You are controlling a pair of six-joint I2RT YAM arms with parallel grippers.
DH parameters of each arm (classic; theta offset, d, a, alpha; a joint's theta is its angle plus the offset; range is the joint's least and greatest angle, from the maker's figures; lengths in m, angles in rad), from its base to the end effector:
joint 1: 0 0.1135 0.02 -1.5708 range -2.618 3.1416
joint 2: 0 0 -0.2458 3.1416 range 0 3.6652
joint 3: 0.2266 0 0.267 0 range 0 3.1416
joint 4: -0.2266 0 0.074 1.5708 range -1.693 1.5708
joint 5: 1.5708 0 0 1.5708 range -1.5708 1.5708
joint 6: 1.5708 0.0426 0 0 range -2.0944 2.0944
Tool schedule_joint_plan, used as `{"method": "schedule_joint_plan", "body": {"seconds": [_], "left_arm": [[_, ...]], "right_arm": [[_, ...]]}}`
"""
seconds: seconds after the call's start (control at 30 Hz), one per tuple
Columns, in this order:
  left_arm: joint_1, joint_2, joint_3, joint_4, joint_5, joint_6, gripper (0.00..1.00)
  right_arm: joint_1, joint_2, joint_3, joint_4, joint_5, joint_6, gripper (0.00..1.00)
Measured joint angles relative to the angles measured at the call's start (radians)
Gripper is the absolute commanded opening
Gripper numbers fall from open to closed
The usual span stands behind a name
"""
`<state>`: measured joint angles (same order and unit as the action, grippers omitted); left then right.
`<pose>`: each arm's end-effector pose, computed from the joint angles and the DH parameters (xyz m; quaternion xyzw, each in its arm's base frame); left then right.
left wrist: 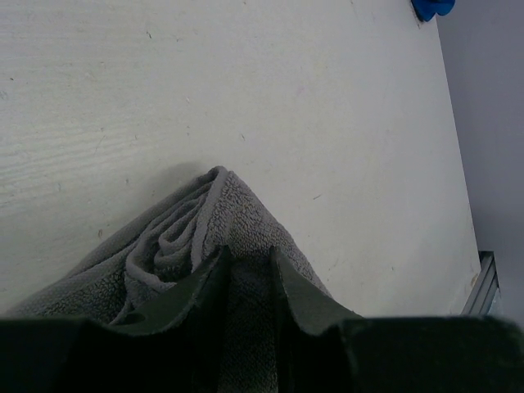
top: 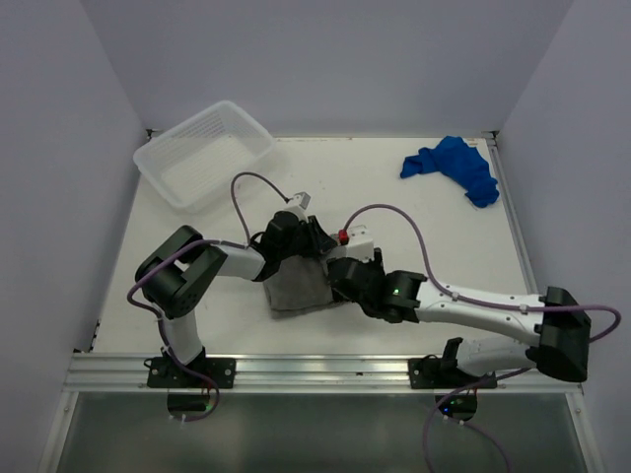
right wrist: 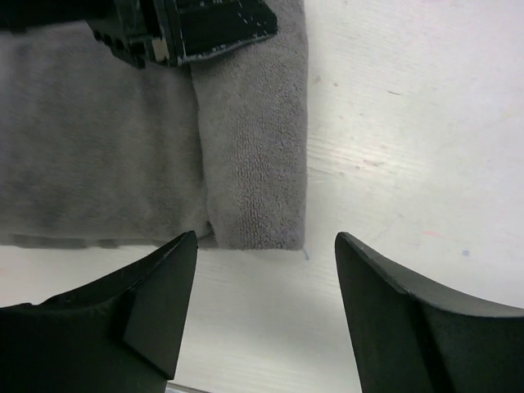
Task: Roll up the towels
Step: Roll the towel
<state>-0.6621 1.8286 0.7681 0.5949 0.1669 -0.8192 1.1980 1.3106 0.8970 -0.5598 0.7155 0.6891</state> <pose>0.2841 -0.2304 0.1014 -0.0229 0.8490 -0.4053 0.3382 0.1276 0.2495 0.2136 -0.1256 0.8923 0.0268 0.4327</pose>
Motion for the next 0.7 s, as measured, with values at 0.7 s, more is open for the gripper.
{"method": "schedule_joint_plan", "body": {"seconds": [0.7], "left_arm": [[0.0,-0.044,-0.084,0.055,-0.008,0.0,0.31]], "right_arm": [[-0.453,-0.086,-0.418,0.626,-0.751,0.238,0.65]]}}
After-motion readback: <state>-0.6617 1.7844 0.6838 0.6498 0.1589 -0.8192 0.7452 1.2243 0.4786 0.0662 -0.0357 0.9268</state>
